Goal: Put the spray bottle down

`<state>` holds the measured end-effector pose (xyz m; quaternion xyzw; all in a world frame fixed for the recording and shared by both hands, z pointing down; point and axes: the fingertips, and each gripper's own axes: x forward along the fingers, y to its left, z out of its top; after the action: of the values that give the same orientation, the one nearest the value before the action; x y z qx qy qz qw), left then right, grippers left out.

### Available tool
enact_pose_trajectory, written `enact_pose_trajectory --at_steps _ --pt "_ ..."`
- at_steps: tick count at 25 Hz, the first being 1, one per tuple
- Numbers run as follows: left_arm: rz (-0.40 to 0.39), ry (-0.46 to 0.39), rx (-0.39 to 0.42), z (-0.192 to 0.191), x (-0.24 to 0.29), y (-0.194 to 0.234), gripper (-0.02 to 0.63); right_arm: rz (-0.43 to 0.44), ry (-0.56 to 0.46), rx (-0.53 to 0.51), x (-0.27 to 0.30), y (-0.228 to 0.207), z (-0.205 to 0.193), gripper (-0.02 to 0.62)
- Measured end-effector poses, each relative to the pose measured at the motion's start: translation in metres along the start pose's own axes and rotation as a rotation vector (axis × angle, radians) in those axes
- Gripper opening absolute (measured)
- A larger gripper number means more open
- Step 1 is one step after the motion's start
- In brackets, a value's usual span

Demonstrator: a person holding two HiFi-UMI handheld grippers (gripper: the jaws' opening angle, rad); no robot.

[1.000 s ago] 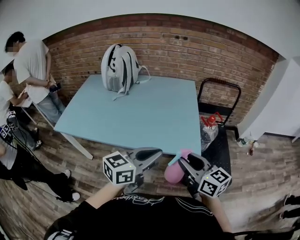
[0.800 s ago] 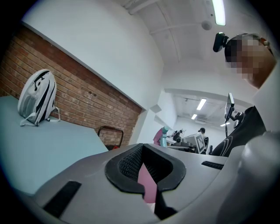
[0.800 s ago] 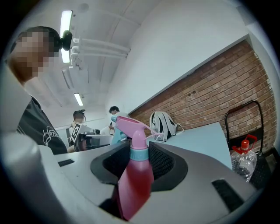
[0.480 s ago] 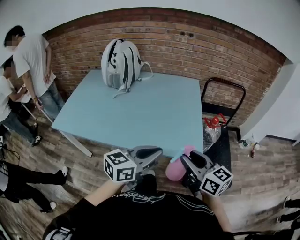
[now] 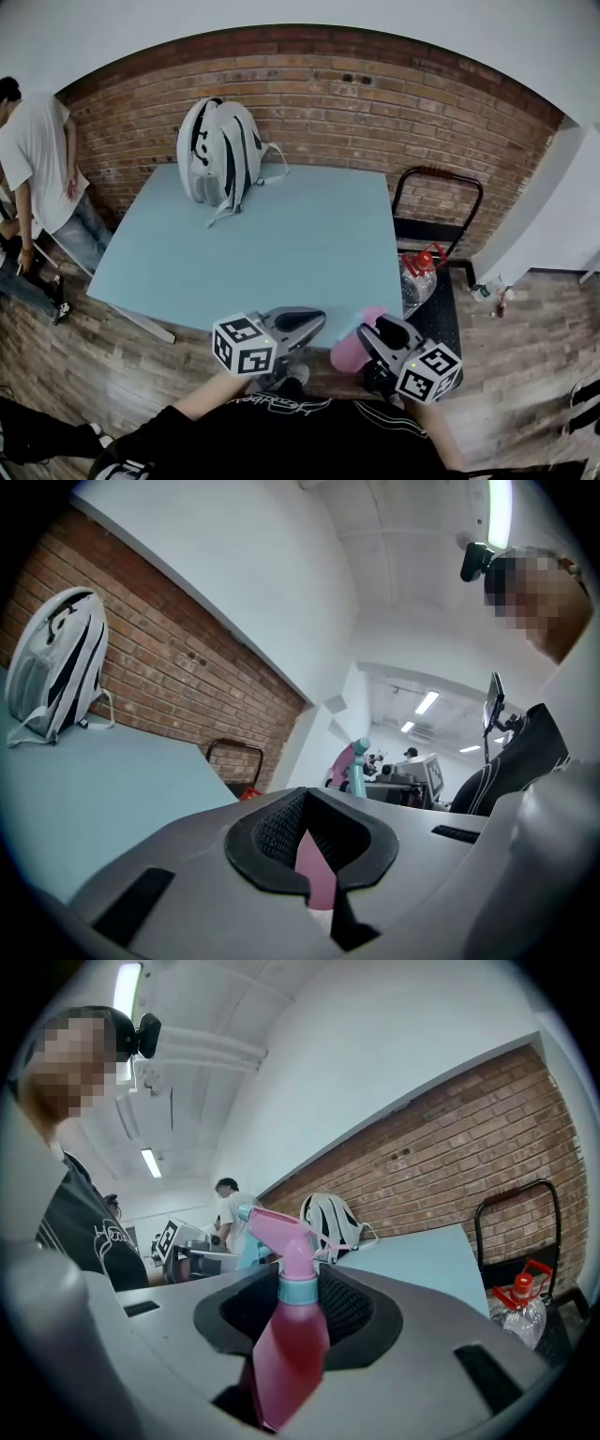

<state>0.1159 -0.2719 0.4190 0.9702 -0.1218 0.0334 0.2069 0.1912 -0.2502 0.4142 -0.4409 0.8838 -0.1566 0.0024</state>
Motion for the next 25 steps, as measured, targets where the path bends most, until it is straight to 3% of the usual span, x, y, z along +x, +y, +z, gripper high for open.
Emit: enact_pose_trajectory --at_steps 13,25 --pt "0.054 0.028 -0.064 -0.001 0.012 0.076 0.008 0.033 0.030 0.042 0.069 -0.050 -0.003 0.135" --pt "0.104 0.027 -0.054 0.027 0.019 0.131 0.008 0.044 0.057 -0.062 0.136 -0.079 0.012 0.135"
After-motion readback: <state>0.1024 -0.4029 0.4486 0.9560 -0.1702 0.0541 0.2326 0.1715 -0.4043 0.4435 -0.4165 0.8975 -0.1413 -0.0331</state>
